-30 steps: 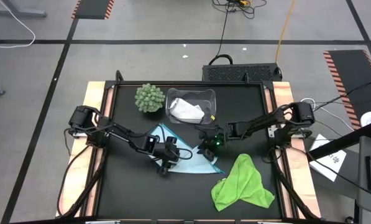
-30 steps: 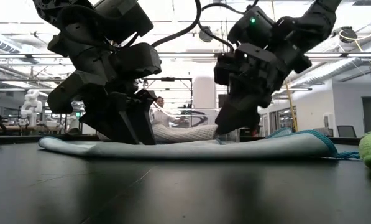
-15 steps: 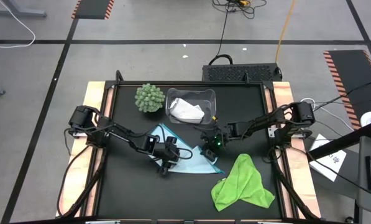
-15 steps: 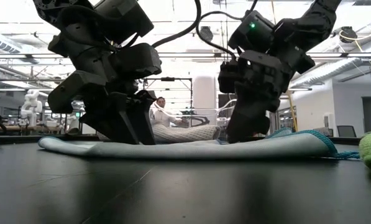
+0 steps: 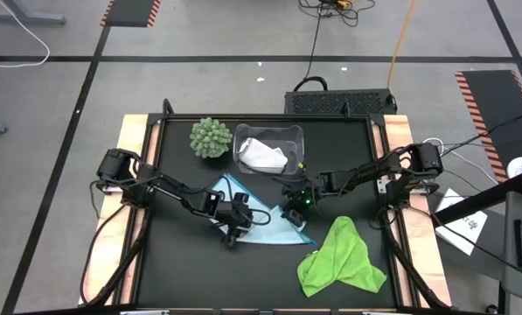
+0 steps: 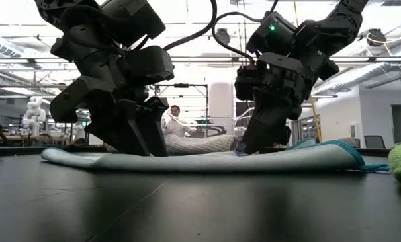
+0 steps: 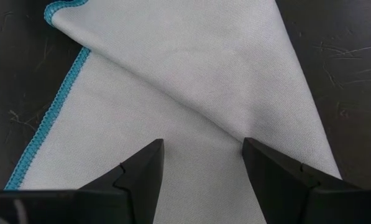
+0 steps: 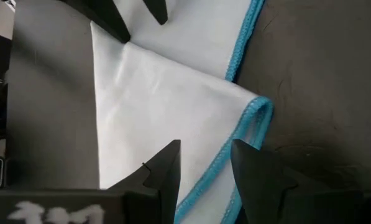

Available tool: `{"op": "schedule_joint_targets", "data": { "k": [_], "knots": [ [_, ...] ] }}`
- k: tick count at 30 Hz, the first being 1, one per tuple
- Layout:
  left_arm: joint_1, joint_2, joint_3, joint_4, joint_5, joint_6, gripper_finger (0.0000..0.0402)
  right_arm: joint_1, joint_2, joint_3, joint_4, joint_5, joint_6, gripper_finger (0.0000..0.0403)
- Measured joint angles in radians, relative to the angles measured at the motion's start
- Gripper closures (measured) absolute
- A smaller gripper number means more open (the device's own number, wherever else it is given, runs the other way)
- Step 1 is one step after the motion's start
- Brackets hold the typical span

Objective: Fold microfiber towels
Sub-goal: Fold the blue towel

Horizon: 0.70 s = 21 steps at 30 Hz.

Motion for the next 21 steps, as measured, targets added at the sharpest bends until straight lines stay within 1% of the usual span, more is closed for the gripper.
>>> {"op": "schedule_joint_targets", "data": {
  "k": [8, 17, 21],
  "knots": [
    [0.0, 0.0, 0.0, 0.001, 0.0, 0.0, 0.0177, 0.039, 0.0, 0.0, -0.036, -0.001, 0.048, 0.0273],
    [0.0, 0.0, 0.0, 0.002, 0.0, 0.0, 0.0177, 0.069, 0.0, 0.0, -0.008, 0.003, 0.065, 0.0273],
    [0.0, 0.0, 0.0, 0.004, 0.0, 0.0, 0.0176, 0.07, 0.0, 0.0, -0.051, 0.06, 0.056, 0.0273]
  ]
}}
